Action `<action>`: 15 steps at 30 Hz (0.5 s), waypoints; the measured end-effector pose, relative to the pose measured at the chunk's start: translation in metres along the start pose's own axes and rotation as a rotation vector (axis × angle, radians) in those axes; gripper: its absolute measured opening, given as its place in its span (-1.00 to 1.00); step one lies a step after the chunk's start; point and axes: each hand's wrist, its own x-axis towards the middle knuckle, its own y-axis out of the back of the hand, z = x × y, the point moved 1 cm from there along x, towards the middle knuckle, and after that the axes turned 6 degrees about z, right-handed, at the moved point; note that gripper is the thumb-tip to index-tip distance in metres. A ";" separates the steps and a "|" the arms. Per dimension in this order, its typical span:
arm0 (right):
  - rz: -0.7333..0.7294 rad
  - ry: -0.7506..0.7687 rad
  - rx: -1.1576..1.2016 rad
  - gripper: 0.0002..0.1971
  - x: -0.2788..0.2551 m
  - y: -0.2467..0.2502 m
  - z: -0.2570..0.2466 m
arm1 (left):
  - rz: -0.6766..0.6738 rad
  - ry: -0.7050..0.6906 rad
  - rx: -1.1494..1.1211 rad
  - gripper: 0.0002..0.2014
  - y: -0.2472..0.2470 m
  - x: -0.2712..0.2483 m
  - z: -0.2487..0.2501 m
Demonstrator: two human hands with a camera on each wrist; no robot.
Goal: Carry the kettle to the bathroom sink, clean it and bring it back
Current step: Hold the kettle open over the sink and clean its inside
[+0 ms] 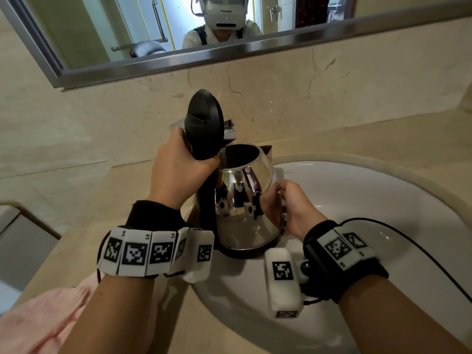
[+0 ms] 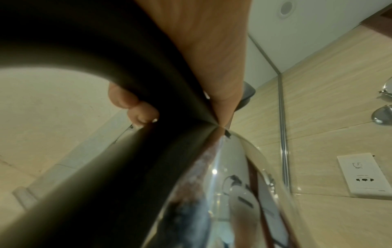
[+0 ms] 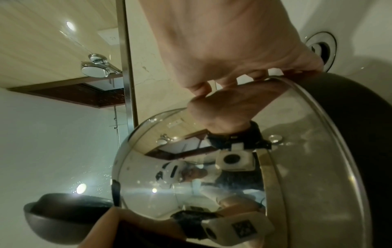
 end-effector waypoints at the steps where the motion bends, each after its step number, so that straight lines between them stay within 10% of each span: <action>1: 0.007 0.002 -0.006 -0.70 0.002 0.000 0.000 | 0.000 -0.001 -0.004 -0.55 0.000 0.000 0.000; 15: -0.004 0.104 -0.025 -0.69 0.050 0.007 -0.018 | 0.034 0.028 0.012 -0.58 0.001 -0.002 0.000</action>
